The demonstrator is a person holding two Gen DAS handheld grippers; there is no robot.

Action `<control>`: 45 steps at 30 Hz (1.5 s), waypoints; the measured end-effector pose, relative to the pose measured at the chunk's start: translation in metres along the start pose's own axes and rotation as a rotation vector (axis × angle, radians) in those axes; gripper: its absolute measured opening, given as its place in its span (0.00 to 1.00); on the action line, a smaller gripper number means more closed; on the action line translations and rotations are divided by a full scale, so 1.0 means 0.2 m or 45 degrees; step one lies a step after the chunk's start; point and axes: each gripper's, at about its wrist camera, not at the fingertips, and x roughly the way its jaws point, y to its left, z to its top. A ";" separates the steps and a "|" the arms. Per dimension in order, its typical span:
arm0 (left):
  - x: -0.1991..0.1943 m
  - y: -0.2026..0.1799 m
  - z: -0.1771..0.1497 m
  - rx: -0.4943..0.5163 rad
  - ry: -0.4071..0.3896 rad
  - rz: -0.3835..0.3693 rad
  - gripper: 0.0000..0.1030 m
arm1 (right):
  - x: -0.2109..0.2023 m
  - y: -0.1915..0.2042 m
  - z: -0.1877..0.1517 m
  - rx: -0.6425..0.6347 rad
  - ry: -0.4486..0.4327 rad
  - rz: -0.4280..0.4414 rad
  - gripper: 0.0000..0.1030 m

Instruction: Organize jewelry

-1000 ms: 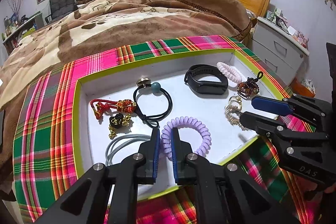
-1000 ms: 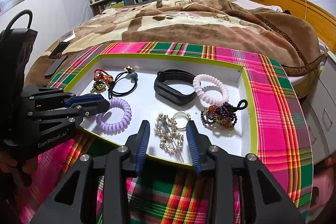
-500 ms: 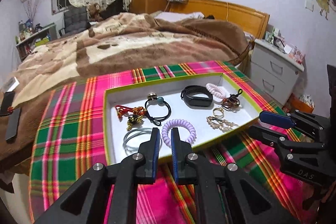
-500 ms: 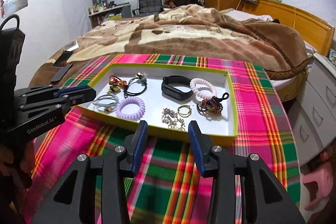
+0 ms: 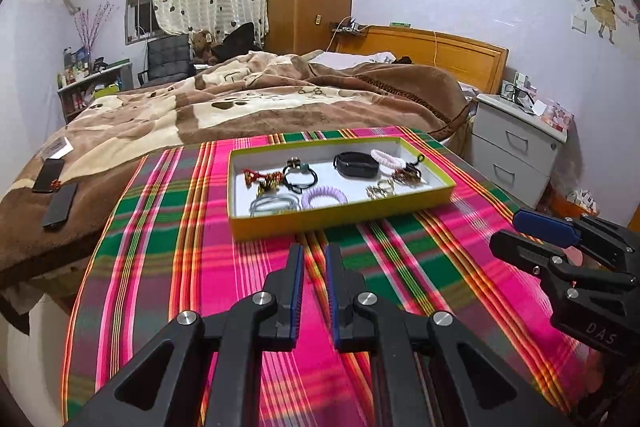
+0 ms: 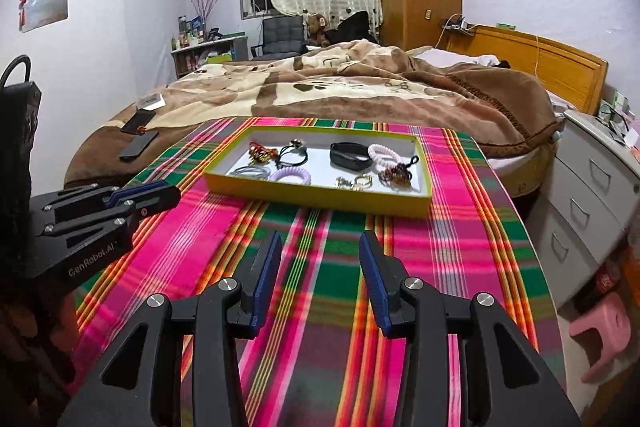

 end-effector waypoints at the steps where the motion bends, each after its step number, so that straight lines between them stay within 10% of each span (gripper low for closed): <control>1: -0.03 -0.01 -0.02 0.003 -0.008 0.001 0.10 | -0.02 0.01 -0.02 0.002 -0.005 -0.005 0.40; 45: -0.31 -0.11 -0.27 0.006 -0.064 -0.009 0.10 | -0.27 0.15 -0.26 0.004 -0.027 -0.022 0.40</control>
